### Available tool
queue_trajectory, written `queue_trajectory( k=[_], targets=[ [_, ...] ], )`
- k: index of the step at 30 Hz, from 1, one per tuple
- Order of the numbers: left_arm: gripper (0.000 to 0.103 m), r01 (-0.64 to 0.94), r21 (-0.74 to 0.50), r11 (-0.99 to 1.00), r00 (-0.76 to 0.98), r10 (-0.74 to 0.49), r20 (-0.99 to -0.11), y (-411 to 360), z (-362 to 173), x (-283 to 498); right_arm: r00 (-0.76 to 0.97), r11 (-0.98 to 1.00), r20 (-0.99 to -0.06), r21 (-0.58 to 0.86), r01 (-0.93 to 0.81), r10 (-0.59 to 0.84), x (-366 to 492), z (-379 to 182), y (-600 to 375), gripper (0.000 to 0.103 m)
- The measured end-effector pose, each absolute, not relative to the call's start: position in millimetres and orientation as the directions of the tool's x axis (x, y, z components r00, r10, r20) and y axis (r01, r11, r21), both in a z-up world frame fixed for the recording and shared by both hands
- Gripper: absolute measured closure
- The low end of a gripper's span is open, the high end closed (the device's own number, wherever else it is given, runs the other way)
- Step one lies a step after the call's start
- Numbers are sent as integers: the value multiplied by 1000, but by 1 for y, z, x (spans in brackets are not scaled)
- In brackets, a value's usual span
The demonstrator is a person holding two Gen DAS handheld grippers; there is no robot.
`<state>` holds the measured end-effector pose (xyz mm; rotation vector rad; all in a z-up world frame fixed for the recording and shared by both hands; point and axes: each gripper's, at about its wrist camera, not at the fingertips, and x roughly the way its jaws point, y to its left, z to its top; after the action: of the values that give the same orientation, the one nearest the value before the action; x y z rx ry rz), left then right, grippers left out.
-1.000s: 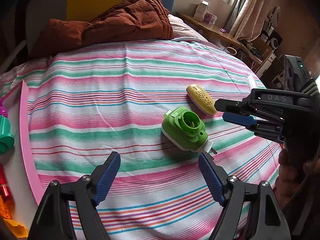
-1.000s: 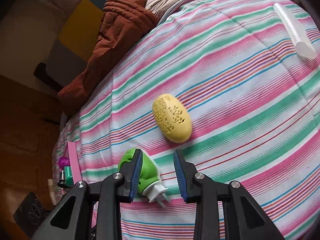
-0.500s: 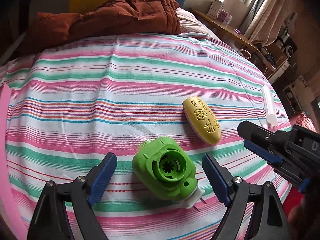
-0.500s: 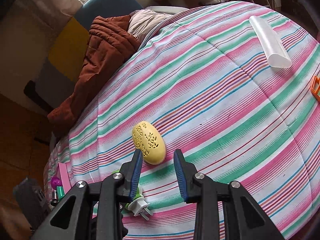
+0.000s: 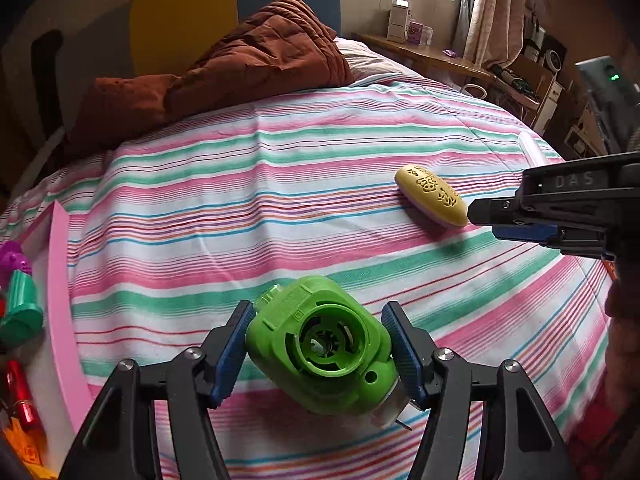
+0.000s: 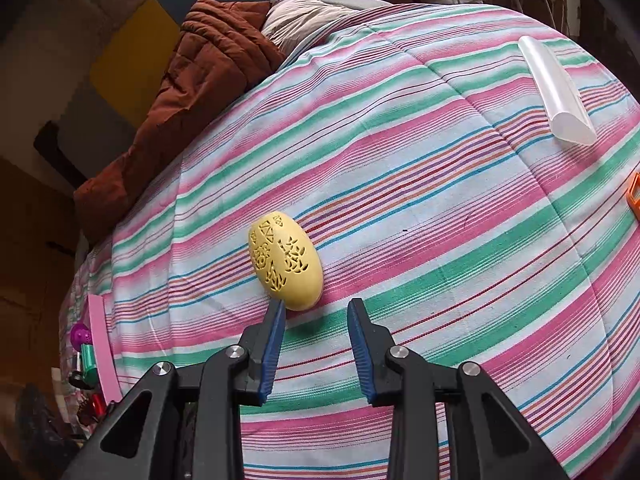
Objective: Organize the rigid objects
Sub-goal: 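Close the right tool on the yellow egg while the left tool lifts the green device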
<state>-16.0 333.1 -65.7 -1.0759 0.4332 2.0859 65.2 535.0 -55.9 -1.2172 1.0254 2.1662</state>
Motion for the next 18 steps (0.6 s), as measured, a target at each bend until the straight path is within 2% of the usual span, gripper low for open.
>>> queue_trajectory(
  k=[4, 6, 12, 15, 18],
  targets=[
    [38, -735, -4, -678, -425, 466, -776, 306, -45, -10, -467, -723, -879, 262, -639, 94, 51, -52, 516, 69],
    [37, -731, 10, -682, -446, 467, -764, 293, -34, -8, -453, -775, -882, 197, -601, 127, 39, -49, 508, 61],
    [37, -711, 38, -702, -499, 466, -731, 263, -4, -2, -369, -847, -904, 18, -532, 213, -3, -62, 508, 55],
    [37, -694, 55, -718, -527, 454, -718, 247, 6, 0, -351, -848, -916, 21, -530, 197, -17, -78, 514, 52],
    [37, -676, 61, -734, -544, 441, -714, 232, 12, 0, -374, -847, -901, 14, -532, 220, -20, -78, 512, 58]
  ],
)
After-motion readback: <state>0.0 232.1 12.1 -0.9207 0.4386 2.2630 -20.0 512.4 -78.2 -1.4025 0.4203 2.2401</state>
